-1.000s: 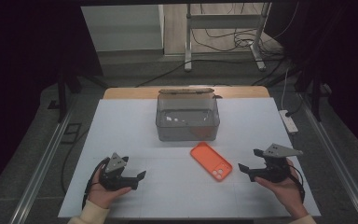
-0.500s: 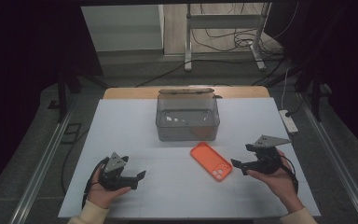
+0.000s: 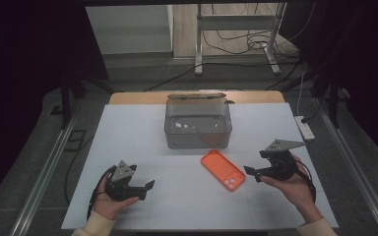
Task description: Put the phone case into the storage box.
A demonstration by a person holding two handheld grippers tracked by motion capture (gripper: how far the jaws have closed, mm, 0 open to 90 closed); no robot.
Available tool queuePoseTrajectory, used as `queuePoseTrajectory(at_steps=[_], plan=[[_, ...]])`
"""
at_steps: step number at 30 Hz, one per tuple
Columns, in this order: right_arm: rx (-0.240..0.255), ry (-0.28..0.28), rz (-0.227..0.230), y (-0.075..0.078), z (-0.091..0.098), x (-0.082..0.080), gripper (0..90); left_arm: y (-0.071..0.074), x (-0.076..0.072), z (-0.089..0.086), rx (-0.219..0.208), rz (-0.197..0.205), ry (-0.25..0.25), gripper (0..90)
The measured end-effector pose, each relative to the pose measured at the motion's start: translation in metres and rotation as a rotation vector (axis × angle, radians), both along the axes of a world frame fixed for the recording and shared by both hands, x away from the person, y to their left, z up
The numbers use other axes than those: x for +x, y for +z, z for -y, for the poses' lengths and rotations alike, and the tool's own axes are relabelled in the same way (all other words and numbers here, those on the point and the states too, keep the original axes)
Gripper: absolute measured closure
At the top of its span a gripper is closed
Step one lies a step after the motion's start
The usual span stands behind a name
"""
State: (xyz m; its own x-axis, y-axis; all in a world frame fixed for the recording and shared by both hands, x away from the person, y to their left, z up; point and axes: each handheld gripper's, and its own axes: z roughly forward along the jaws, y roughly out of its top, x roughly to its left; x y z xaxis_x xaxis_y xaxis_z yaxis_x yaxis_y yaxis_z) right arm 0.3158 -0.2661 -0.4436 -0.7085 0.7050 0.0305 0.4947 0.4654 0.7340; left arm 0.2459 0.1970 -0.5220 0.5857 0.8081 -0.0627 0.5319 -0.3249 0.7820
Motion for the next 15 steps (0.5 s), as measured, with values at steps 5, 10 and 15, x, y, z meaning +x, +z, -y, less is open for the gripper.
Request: queuePoseTrajectory(at_steps=[5, 10, 15], plan=[[-0.007, -0.01, -0.025, 0.0017, -0.0001, 0.0031, 15.7, -0.0003, 0.0001, 0.0004, 0.0, -0.001, -0.003, 11.5], [-0.016, -0.019, -0.033, 0.0021, -0.0026, 0.0062, 14.1, -0.0005, 0.0003, 0.0005, 0.0, -0.002, -0.004, 11.5], [-0.005, -0.037, -0.028, 0.0046, -0.0041, 0.0088, 13.0, -0.0008, 0.0004, 0.0009, 0.001, -0.004, -0.004, 11.5]])
